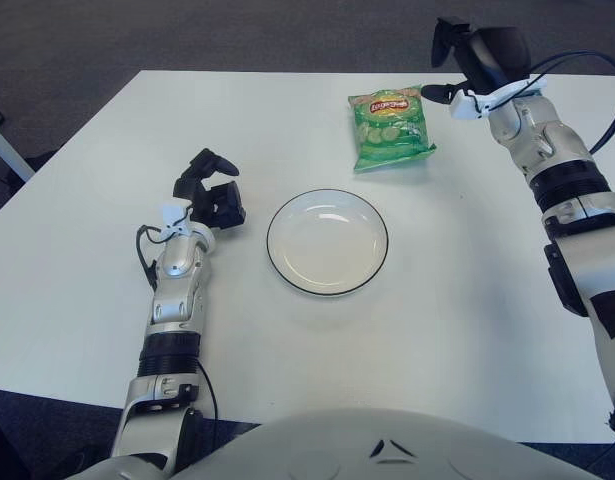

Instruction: Put the snack into the plate.

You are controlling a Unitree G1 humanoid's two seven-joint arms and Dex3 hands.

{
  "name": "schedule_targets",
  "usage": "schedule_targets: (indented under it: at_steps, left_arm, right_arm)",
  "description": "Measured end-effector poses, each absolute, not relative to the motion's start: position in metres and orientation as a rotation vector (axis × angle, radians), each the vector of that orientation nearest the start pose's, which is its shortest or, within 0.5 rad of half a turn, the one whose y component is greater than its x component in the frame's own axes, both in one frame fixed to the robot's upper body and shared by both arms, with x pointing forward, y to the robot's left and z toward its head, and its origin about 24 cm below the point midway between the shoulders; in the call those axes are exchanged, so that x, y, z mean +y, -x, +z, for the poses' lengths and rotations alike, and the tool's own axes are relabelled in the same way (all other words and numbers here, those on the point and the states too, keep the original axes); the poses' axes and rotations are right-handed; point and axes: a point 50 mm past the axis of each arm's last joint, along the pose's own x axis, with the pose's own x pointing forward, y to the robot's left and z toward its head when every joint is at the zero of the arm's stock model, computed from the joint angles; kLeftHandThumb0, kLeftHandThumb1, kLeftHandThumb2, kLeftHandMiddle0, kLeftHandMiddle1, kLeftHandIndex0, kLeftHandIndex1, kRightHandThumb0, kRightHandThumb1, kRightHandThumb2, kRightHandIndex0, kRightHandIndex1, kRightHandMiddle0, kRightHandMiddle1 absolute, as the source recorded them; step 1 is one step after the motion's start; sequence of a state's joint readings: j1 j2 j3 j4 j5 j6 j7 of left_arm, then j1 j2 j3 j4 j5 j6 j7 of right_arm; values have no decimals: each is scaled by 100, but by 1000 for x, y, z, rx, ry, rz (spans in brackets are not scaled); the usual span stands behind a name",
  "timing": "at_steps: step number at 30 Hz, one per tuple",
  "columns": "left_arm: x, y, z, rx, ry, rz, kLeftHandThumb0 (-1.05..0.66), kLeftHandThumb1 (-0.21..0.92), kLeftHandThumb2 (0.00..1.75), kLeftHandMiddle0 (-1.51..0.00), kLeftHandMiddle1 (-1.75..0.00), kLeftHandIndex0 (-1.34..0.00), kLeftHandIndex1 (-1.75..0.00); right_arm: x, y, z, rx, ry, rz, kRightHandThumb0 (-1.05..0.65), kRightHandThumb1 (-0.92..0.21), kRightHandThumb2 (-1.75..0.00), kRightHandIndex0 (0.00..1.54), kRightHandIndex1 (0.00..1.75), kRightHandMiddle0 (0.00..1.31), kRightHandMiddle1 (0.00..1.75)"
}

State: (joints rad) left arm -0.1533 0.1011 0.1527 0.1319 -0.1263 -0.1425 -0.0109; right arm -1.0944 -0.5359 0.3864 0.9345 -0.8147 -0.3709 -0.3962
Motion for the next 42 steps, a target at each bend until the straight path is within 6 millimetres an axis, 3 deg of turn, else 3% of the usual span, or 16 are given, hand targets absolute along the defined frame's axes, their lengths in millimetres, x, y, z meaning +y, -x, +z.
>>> schedule_targets:
  at_steps: [6,20,23,26,29,32,42]
  left_arm:
    - [198,-279,68,-168,35,111,-49,31,133,-133,-175,-62,-175]
    - [197,-279,68,-169,33,98,-48,31,132,-133,-175,-62,-175]
    - [197,-279,68,-170,34,97,-48,32,132,-133,-175,-62,-175]
    - [198,-279,68,-170,34,98,-48,32,132,-132,-175,-61,-175]
    - [198,-279,68,-171,34,98,-48,32,131,-132,-175,-61,-175]
    - [198,-278,68,-170,38,98,-48,32,131,-131,-175,-61,-175]
    - [200,-277,68,-172,39,95,-48,32,131,-130,-175,-61,-175]
  right_arm:
    - [-162,-405,218,-671,1450,-47,-37,-79,-70,37,163,27,175]
    - [-142,-413,201,-577,1411,51,-36,-90,-54,24,129,20,175]
    - [-140,-414,199,-552,1406,77,-59,-88,-58,23,122,7,151]
    - [-138,-414,197,-538,1396,95,-68,-90,-58,23,119,2,138]
    - [-137,-415,196,-530,1394,99,-73,-92,-61,22,115,1,128]
    - [-135,-416,194,-516,1393,106,-79,-92,-70,19,98,0,115]
    - [-116,-417,174,-405,1365,187,-86,-92,-80,13,69,0,98]
